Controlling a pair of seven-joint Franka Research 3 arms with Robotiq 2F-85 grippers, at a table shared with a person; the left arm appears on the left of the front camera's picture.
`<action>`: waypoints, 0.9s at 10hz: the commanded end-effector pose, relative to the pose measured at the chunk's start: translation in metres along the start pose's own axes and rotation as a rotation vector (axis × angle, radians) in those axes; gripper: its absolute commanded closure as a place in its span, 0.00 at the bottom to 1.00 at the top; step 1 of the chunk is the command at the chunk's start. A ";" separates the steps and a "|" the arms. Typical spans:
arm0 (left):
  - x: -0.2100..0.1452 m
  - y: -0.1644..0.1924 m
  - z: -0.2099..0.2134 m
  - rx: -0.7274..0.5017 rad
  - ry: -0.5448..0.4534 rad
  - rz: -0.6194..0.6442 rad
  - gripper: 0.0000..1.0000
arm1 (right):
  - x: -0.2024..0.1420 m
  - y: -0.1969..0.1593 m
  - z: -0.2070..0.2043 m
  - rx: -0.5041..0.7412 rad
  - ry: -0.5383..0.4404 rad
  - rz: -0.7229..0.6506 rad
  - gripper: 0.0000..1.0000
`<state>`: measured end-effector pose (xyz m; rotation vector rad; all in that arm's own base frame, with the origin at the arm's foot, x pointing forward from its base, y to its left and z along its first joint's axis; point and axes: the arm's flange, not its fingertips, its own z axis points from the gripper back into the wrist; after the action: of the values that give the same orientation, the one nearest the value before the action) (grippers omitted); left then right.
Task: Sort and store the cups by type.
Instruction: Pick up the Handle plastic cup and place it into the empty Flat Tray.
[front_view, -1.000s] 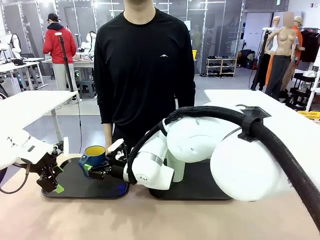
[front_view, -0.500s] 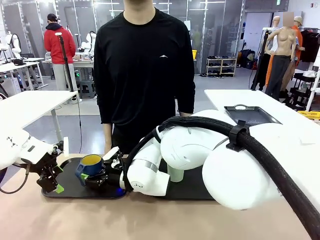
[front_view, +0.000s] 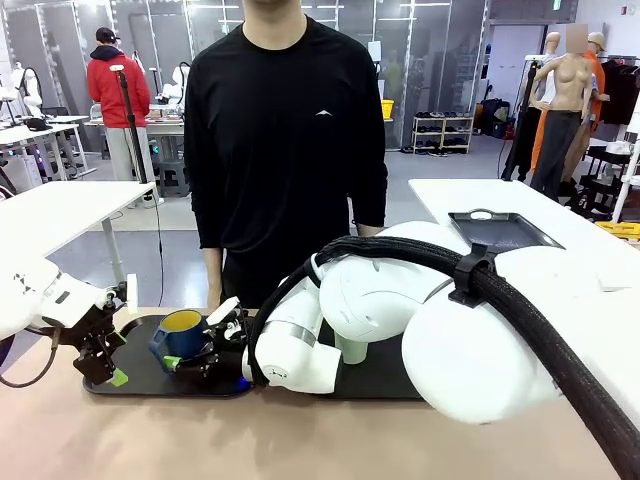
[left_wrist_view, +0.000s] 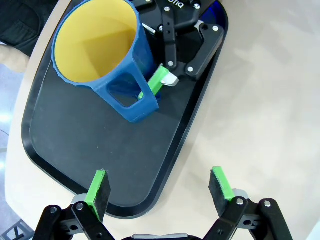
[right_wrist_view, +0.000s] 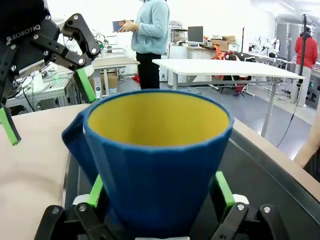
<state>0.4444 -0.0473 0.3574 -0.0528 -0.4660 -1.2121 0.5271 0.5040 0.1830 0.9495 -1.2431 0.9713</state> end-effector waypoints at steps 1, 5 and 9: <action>-0.001 0.000 -0.001 0.017 0.015 0.001 0.00 | 0.001 0.021 0.015 0.008 0.048 0.058 0.00; -0.001 0.000 -0.001 0.017 0.015 0.001 0.00 | 0.005 0.029 0.037 -0.063 0.084 0.063 0.00; -0.001 0.000 -0.001 0.017 0.015 0.001 0.00 | 0.012 0.020 0.061 -0.090 0.080 0.024 0.00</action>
<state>0.4444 -0.0473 0.3574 -0.0528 -0.4660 -1.2119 0.5262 0.4534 0.2092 0.8333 -1.2064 0.9634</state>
